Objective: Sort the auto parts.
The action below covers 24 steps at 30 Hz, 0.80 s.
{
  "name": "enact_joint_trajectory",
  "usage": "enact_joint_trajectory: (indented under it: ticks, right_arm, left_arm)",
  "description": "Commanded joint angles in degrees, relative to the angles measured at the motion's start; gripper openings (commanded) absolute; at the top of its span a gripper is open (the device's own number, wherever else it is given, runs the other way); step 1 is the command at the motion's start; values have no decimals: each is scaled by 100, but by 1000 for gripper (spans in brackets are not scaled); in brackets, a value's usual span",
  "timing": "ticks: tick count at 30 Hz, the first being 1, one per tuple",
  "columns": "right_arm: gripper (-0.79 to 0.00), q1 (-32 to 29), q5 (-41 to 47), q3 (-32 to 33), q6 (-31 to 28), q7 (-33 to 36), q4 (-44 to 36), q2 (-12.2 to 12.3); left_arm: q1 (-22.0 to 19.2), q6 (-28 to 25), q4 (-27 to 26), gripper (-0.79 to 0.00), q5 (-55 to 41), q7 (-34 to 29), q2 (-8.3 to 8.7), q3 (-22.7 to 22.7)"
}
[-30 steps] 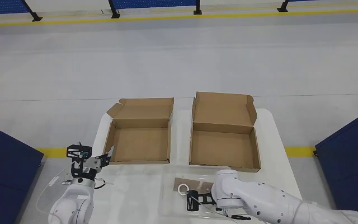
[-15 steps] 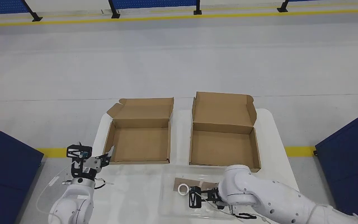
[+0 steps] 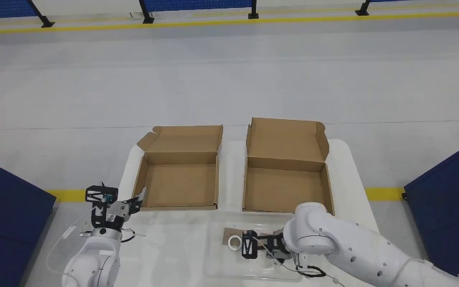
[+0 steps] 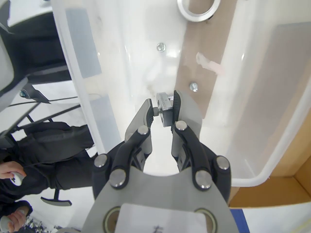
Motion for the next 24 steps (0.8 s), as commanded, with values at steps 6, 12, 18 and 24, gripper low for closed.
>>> enact_joint_trajectory:
  ticks: [6, 12, 18, 24]
  right_arm:
    - [-785, -424, 1404, 956, -1285, -744, 450, 422]
    - [-785, -737, 2060, 1218, -2144, -1603, 762, 755]
    - [-785, -759, 2351, 1151, -2580, -2040, 981, 903]
    - [-785, -759, 2351, 1151, -2580, -2040, 981, 903]
  left_arm:
    - [0, 0, 0, 0, 0, 0, 0, 0]
    - [0, 0, 0, 0, 0, 0, 0, 0]
    - [0, 0, 0, 0, 0, 0, 0, 0]
    - [0, 0, 0, 0, 0, 0, 0, 0]
